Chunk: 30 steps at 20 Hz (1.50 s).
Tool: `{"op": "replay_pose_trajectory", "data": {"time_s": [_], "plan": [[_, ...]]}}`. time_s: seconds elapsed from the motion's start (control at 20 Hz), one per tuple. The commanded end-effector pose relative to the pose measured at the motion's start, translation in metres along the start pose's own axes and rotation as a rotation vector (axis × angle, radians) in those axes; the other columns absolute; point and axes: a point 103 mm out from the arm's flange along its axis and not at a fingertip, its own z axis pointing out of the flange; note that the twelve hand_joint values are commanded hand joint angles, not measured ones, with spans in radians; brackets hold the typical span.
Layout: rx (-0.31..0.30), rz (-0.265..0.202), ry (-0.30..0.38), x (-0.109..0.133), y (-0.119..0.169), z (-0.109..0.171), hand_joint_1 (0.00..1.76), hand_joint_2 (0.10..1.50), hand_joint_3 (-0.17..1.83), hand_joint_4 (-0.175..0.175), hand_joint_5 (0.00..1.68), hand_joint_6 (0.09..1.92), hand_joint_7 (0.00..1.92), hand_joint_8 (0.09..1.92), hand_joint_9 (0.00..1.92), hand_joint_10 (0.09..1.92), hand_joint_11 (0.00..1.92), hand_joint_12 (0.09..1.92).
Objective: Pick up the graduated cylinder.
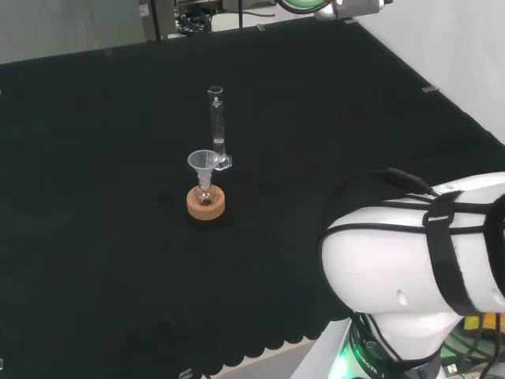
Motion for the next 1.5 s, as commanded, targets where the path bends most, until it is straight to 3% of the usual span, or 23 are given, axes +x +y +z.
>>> {"op": "replay_pose_trajectory", "data": {"time_s": [0.05,0.2,0.7,1.2,1.5], "plan": [[-0.009,0.0,-0.01,0.0,0.0,0.001,0.18,1.3,0.01,-0.041,0.26,0.09,0.02,0.48,0.44,0.09,0.0,1.39],[-0.01,0.003,-0.011,0.0,0.0,0.001,0.05,1.38,0.05,-0.032,0.24,0.09,0.0,0.43,0.42,0.09,0.0,1.38],[0.002,0.027,-0.008,-0.006,0.007,0.007,0.05,1.38,0.05,-0.032,0.25,0.09,0.0,0.43,0.42,0.09,0.0,1.38],[0.008,0.084,0.052,-0.038,0.035,0.045,0.06,1.38,0.05,-0.036,0.27,0.09,0.0,0.45,0.43,0.09,0.0,1.39],[0.006,0.073,0.103,-0.052,0.057,0.075,0.09,1.37,0.04,-0.043,0.29,0.09,0.03,0.48,0.45,0.09,0.01,1.39]]}}
